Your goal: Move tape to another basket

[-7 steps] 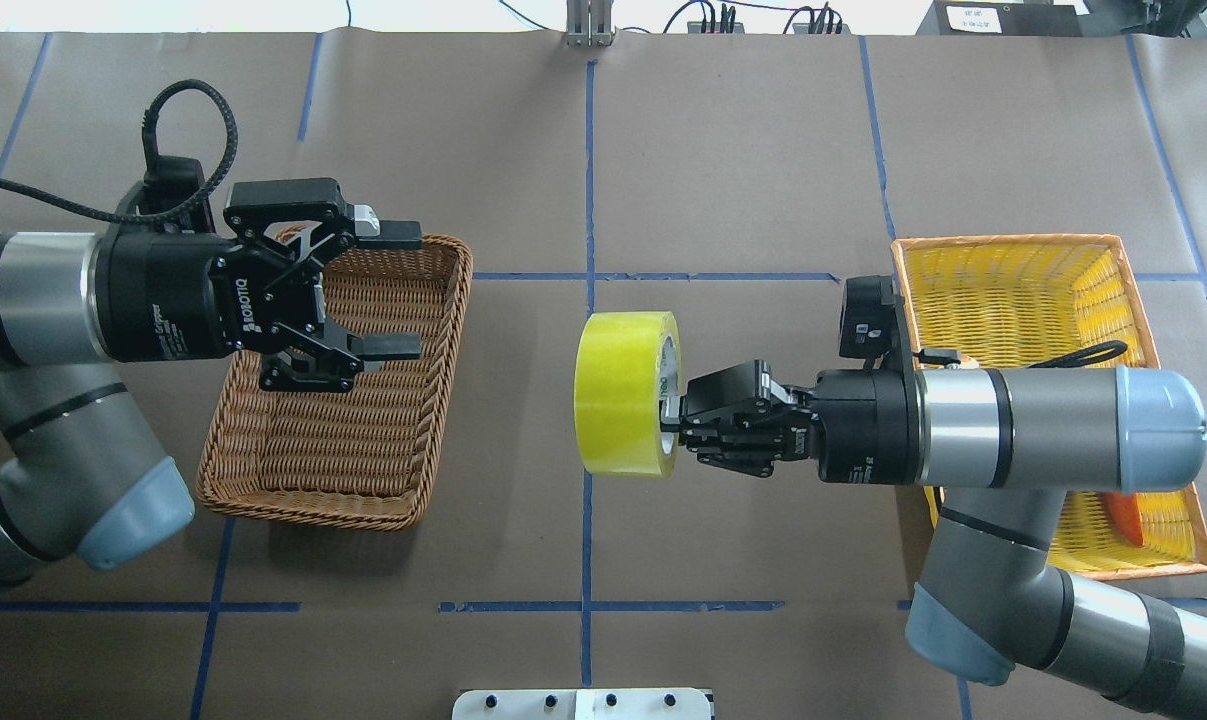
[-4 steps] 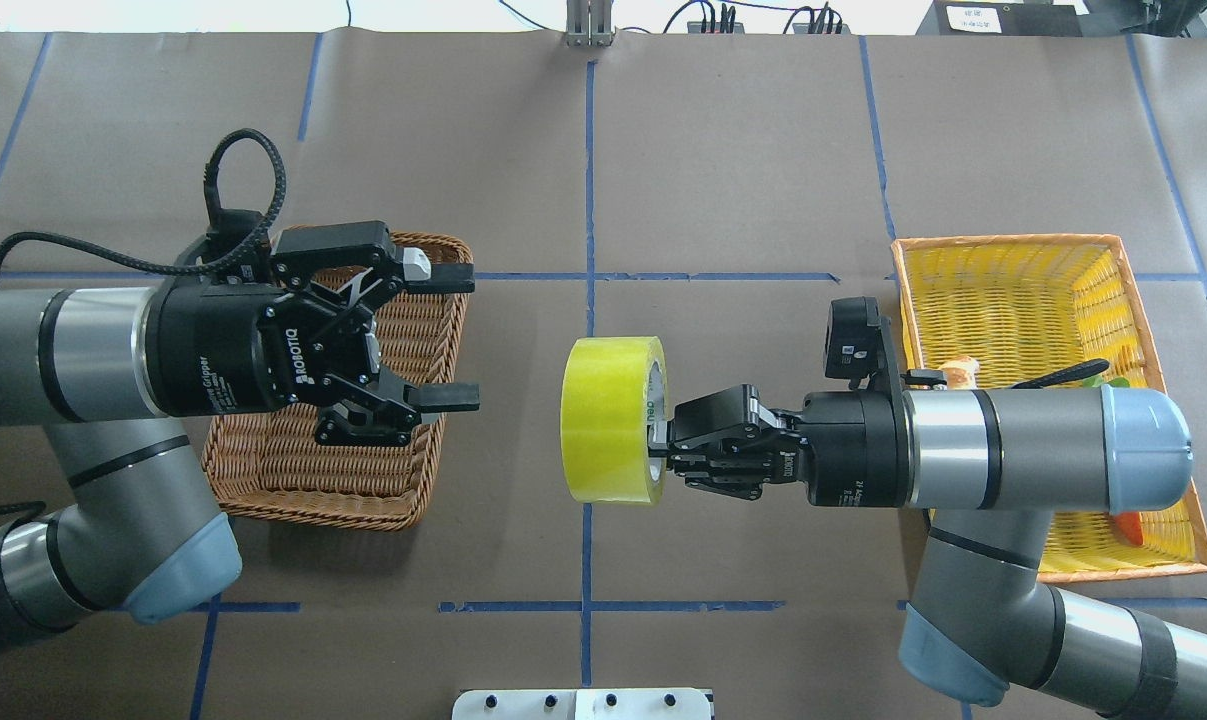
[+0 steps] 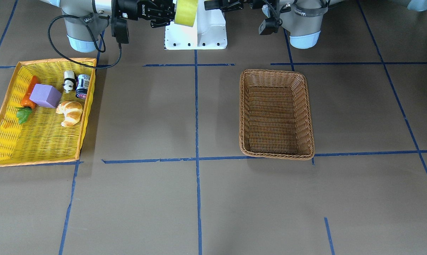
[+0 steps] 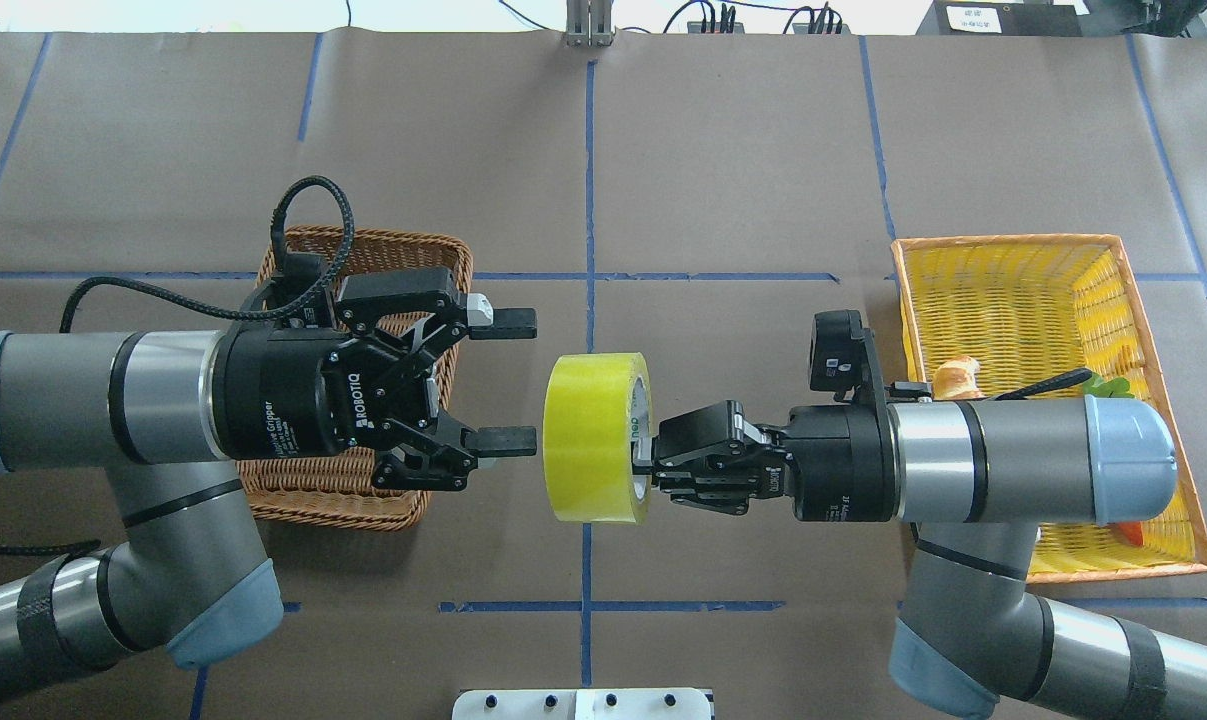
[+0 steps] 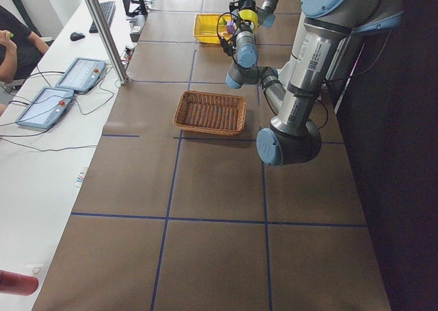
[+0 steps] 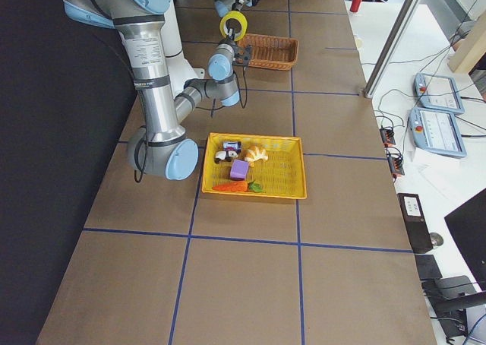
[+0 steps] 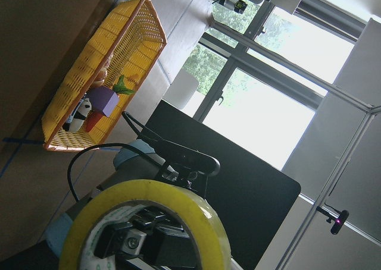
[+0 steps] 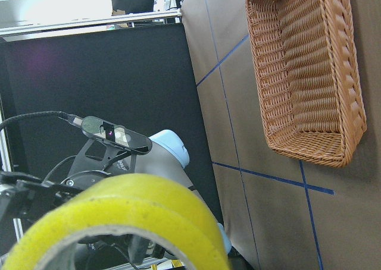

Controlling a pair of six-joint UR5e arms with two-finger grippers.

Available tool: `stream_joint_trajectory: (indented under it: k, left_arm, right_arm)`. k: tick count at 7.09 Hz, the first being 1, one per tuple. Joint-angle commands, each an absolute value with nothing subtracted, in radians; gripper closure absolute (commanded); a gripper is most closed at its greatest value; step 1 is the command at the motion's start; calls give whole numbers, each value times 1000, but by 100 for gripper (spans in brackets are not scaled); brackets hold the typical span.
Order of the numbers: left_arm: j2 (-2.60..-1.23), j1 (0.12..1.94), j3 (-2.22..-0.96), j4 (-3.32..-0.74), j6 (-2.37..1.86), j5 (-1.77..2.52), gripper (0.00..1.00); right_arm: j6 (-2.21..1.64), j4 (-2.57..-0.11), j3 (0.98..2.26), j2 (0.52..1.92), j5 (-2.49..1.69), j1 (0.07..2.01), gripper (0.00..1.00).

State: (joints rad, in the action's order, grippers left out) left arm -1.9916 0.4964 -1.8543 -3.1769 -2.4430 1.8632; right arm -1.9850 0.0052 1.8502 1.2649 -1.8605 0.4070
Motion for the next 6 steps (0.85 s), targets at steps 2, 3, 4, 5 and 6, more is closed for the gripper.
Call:
stream_joint_trajectory:
  k: [2,3,4,5,6]
  left_arm:
    - [-2008,486,-1855,-3177,-2442,1852,0]
    - [-2014,485,-1853,-3175,-2442,1852,0]
    - [-2022,480,-1852,-3172,-2444,1839,0]
    - [-2025,463,-1852,-3171,-2442,1827,0]
    - [-2026,454,-1850,-3171,-2442,1816,0]
  right_arm:
    - [-1982,3,1830,1256,-1859,387,98]
    - [-1982,3,1830,1256,-1859,384,98]
    - [-1980,3,1827,1246,-1853,376,98]
    - [-1980,3,1806,1221,-1850,374,98]
    - [-1980,5,1802,1218,-1848,370,98]
